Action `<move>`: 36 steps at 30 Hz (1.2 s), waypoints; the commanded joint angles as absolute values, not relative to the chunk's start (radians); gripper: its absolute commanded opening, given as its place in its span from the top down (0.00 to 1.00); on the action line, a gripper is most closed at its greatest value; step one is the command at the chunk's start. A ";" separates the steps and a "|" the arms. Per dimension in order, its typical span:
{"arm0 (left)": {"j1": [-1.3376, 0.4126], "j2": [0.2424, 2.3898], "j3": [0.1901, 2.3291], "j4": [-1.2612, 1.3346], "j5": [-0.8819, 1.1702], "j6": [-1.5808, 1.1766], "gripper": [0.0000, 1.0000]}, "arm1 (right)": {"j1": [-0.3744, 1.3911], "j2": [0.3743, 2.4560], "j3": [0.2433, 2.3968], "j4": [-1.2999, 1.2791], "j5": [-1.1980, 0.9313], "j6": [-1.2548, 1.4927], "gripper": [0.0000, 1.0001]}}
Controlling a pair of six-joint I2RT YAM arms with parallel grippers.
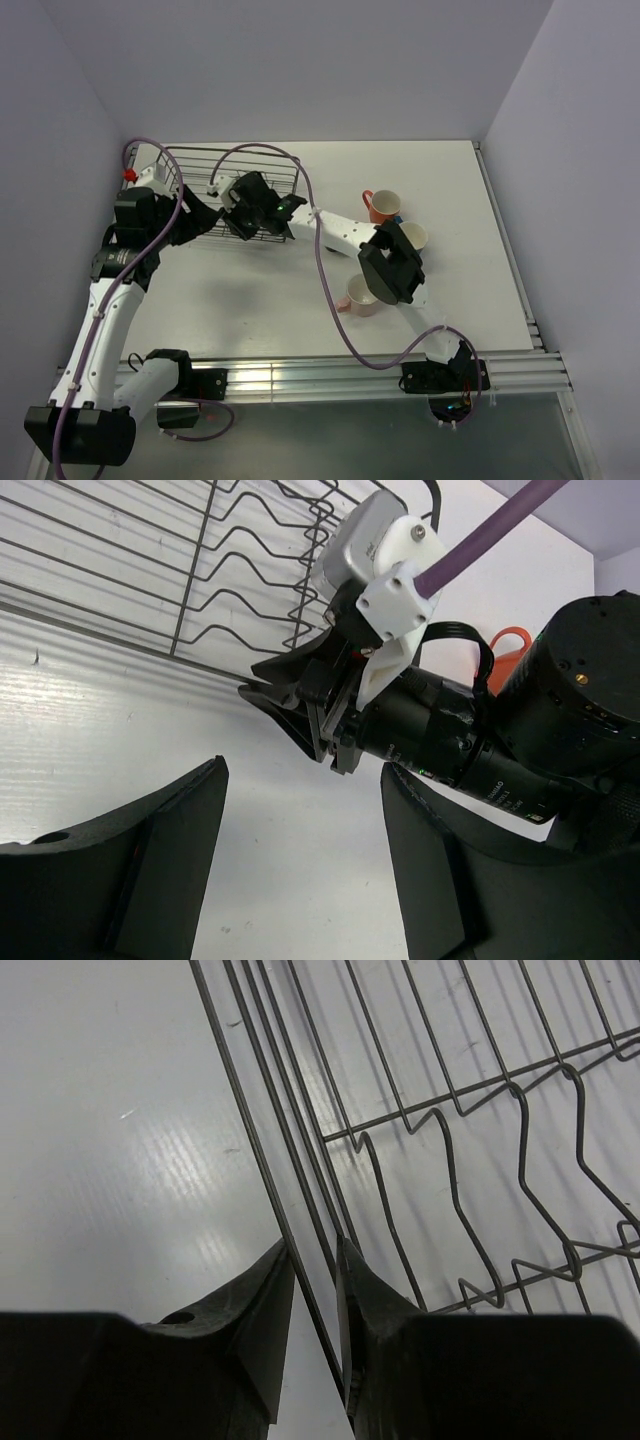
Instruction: Load the cups into the dish rack
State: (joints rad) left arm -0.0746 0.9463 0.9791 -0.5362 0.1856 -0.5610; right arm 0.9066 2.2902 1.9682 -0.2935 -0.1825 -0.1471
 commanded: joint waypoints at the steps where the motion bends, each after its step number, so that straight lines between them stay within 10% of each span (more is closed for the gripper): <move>1: -0.077 0.917 0.986 -0.515 0.173 -0.543 0.30 | 0.917 2.214 1.931 -0.287 -0.248 -0.149 0.69; 25: -0.077 0.824 1.008 -0.574 0.064 -0.589 0.30 | 0.979 2.143 1.779 -0.308 -0.413 -0.215 0.72; 36: -0.077 0.830 1.000 -0.566 0.066 -0.591 0.29 | 0.980 2.120 1.815 -0.330 -0.341 -0.199 0.53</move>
